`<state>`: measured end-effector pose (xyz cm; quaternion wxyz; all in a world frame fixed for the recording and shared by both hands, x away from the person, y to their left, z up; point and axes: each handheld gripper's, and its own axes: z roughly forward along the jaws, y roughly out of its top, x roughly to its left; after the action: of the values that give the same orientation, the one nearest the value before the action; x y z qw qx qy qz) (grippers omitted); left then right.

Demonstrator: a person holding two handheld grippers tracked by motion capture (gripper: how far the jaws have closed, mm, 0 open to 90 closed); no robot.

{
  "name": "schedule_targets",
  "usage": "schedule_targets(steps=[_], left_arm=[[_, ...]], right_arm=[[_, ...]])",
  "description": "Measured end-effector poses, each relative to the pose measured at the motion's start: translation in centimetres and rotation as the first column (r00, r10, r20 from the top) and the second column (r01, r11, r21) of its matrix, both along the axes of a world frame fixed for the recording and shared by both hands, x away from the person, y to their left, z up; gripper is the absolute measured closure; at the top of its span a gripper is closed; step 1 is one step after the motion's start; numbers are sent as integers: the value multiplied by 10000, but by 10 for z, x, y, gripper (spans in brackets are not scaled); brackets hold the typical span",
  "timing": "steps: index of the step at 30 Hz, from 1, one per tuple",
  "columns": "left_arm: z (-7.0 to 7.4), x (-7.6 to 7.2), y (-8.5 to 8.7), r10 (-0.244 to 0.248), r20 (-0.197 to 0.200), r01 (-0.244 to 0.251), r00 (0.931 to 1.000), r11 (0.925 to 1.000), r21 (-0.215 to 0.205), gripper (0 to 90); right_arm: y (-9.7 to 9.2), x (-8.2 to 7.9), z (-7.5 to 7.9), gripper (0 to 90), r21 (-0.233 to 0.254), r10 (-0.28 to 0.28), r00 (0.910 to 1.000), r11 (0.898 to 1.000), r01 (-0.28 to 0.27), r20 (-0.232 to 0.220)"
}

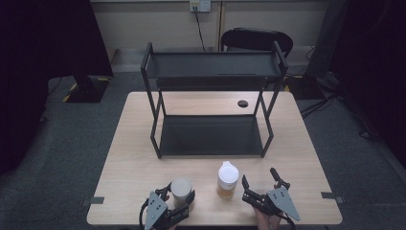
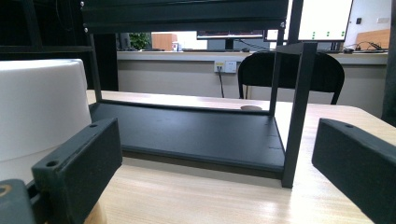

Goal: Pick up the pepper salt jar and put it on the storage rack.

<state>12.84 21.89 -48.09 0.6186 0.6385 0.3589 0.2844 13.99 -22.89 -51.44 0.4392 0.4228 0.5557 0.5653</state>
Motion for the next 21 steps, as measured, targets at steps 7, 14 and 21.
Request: schedule_targets(steps=[7,14,21], left_arm=[[0,-1,-2,69,109,-71,9999,9998,180,338],[0,-3,-3,145,151,-148,9998,9996,221,342],[3,0,-2,121,-30,-121,9999,9999,108,343]], right_arm=[[0,0,0,4,-3,-22,10000,10000,22,2],[0,0,0,4,-5,-21,10000,10000,21,2],[0,0,0,4,-3,-20,10000,10000,20,2]])
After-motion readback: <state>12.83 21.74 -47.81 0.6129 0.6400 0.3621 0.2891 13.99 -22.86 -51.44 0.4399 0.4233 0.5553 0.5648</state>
